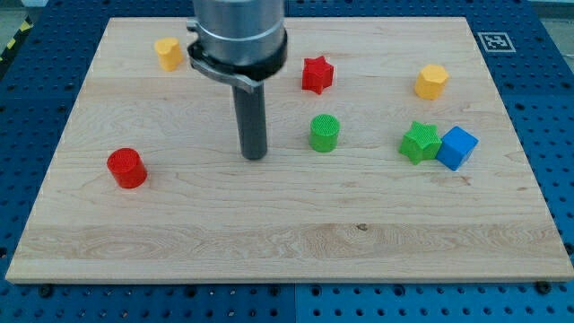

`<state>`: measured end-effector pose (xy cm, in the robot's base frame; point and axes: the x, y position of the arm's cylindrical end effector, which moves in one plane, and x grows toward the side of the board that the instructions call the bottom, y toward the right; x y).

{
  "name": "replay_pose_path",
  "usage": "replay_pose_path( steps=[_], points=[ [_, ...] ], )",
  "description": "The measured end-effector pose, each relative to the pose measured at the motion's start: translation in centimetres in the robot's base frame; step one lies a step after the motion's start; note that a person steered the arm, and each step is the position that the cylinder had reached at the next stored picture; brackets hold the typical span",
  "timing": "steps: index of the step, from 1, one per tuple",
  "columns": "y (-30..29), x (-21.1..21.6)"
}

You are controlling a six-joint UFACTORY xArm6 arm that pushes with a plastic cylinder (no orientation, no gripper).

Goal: Push the green circle close to the green star

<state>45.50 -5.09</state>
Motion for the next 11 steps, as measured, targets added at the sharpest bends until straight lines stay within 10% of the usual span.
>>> replay_pose_path(
  steps=[3,6,11],
  points=[
    [15.3,0.6],
    [15.9,8.8],
    [16.9,3.8]
  ],
)
